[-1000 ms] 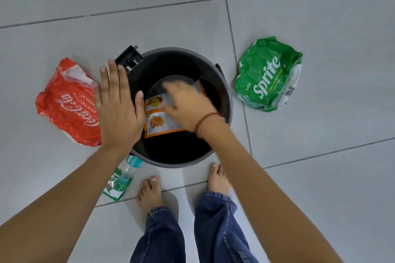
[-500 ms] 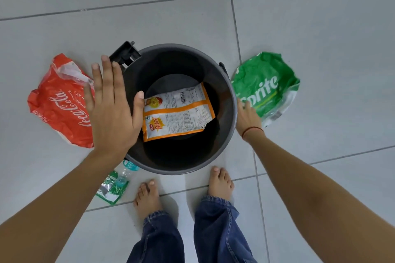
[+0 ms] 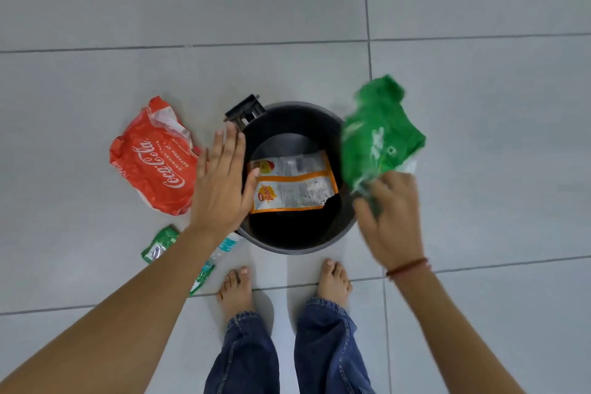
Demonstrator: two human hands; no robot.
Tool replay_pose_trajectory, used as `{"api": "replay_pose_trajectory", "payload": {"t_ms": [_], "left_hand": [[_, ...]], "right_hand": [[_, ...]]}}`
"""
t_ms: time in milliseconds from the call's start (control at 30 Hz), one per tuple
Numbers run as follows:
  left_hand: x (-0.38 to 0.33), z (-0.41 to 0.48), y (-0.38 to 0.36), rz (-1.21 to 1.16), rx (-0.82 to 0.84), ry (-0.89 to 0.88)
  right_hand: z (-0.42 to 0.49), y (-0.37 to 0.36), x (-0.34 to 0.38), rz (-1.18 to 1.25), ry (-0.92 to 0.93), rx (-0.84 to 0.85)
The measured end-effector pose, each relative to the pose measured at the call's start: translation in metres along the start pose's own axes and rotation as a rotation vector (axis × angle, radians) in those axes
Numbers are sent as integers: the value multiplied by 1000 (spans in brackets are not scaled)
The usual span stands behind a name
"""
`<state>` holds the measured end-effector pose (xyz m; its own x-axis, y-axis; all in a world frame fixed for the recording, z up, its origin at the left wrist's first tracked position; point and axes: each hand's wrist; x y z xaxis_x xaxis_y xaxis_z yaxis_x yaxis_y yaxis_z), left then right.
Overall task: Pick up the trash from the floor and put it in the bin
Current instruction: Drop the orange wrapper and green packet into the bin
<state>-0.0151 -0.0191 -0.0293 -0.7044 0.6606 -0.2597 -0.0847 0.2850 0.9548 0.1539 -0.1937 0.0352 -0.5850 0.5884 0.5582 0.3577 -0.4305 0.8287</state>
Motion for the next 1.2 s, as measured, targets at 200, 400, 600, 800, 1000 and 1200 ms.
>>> {"api": "replay_pose_trajectory", "payload": {"t_ms": [200, 400, 600, 800, 1000, 1200], "left_hand": [[10, 4, 10, -201, 18, -10], [7, -2, -8, -66, 17, -47], [3, -7, -20, -82, -96, -9], [27, -48, -9, -335, -278, 351], [61, -108, -53, -121, 177, 481], [56, -113, -114, 6, 438, 386]], "right_hand": [[-32, -71, 45, -246, 30, 493], [-16, -170, 28, -280, 63, 812], [-1, -189, -1, -424, 111, 917], [4, -118, 22, -200, 201, 490], [18, -69, -16, -443, 135, 39], [19, -85, -36, -484, 113, 39]]}}
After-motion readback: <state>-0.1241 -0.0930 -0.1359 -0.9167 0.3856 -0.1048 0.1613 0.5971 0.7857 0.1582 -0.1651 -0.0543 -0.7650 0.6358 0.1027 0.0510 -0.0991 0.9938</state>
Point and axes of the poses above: each hand's wrist, its own z-axis towards the middle knuckle, its own y-axis out of the back of the hand, x = y × z, and after that the axes turned 7 degrees about -x, right-handed
